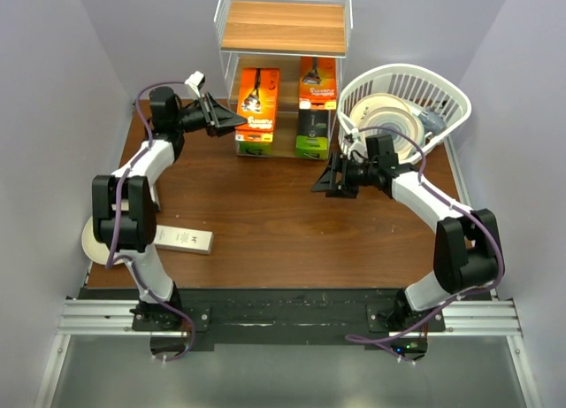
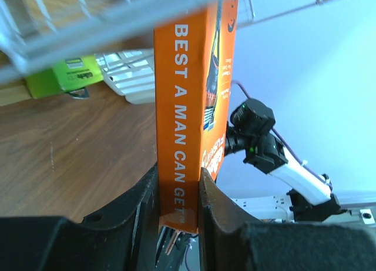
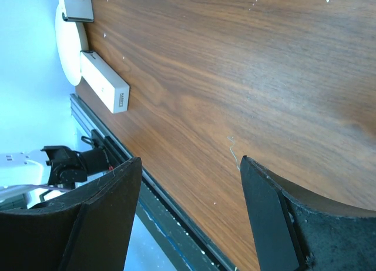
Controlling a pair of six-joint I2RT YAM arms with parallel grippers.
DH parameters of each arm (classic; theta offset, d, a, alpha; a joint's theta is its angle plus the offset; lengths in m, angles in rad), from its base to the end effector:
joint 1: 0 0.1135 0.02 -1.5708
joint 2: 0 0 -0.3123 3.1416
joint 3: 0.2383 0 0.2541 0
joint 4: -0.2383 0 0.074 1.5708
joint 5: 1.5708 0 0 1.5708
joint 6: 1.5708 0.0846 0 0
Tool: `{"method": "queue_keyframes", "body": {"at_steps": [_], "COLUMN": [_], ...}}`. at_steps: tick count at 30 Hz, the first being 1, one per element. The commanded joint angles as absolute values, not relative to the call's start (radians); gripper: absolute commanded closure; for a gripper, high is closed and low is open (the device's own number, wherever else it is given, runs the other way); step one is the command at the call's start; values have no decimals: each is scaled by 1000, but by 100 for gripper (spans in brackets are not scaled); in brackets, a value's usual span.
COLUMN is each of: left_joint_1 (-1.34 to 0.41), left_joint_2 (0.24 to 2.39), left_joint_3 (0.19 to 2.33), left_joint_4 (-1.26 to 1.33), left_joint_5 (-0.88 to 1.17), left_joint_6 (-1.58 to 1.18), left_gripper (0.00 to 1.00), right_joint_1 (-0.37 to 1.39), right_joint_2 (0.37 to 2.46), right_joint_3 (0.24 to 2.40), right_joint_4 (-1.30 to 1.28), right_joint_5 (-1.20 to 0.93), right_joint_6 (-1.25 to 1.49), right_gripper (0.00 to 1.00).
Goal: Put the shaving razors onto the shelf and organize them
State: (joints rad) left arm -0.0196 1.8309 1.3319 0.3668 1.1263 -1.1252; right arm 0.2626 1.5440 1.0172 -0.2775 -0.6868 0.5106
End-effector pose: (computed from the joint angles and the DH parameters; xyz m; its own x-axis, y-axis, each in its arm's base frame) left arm 0.4537 -0.0853 0.3353 -0.8718 -0.3710 -0.3199 0.2704 0.1801 -0.9458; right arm 0.3259 0.1432 0.2530 -0.9126 0.1460 -0.3819 -0.2057 0.6433 0.7375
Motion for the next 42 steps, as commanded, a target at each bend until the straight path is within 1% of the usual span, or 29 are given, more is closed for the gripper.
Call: {"method": "queue_keyframes", "body": {"at_steps": [1, 7, 10, 14, 16, 19, 21, 25, 26, 28, 33, 35, 36, 39, 40, 41, 42], "left_joint_1": [-3, 15, 38, 54, 55, 55, 55, 57, 57, 58, 60, 60, 60, 61, 61, 60, 63], "left_joint_2": [1871, 1911, 1927, 1951, 1963, 1971, 1974, 1973, 1968, 1965, 1950, 1945, 1942, 1934, 1933, 1930, 1927], "left_joint_3": [1466, 1522, 1549, 1595, 1608, 1618, 1618, 1620, 1623, 1621, 1611, 1602, 1595, 1574, 1569, 1563, 1560], "left_joint_4": [293, 232, 203, 170, 167, 169, 175, 190, 192, 204, 219, 221, 225, 245, 255, 273, 282], "left_joint_5": [1121, 1097, 1092, 1091, 1094, 1092, 1086, 1080, 1080, 1078, 1081, 1081, 1078, 1077, 1081, 1084, 1088], "left_joint_6": [-1080, -1057, -1055, -1055, -1055, -1069, -1075, -1098, -1101, -1109, -1117, -1115, -1115, -1115, -1118, -1118, -1121], "left_gripper": [97, 98, 96, 88, 86, 79, 70, 61, 56, 53, 43, 36, 35, 27, 18, 12, 4], "right_joint_1": [264, 262, 264, 264, 264, 262, 262, 262, 262, 261, 262, 262, 262, 262, 261, 262, 262], "right_joint_2": [1487, 1470, 1466, 1463, 1463, 1463, 1463, 1463, 1463, 1463, 1466, 1470, 1471, 1473, 1474, 1474, 1474], "right_joint_3": [990, 971, 968, 965, 965, 963, 963, 959, 959, 957, 954, 953, 954, 957, 959, 959, 959], "right_joint_4": [-267, -265, -262, -262, -265, -268, -267, -267, -265, -264, -262, -259, -259, -256, -255, -255, -252], "right_joint_5": [-661, -650, -644, -632, -630, -627, -624, -623, -623, -620, -623, -624, -624, -629, -630, -630, -630], "right_joint_6": [489, 492, 495, 492, 492, 489, 489, 488, 489, 488, 488, 491, 491, 492, 494, 494, 495], "right_gripper": [28, 28, 28, 28, 28, 28, 28, 28, 28, 28, 28, 28, 28, 27, 27, 27, 28]}}
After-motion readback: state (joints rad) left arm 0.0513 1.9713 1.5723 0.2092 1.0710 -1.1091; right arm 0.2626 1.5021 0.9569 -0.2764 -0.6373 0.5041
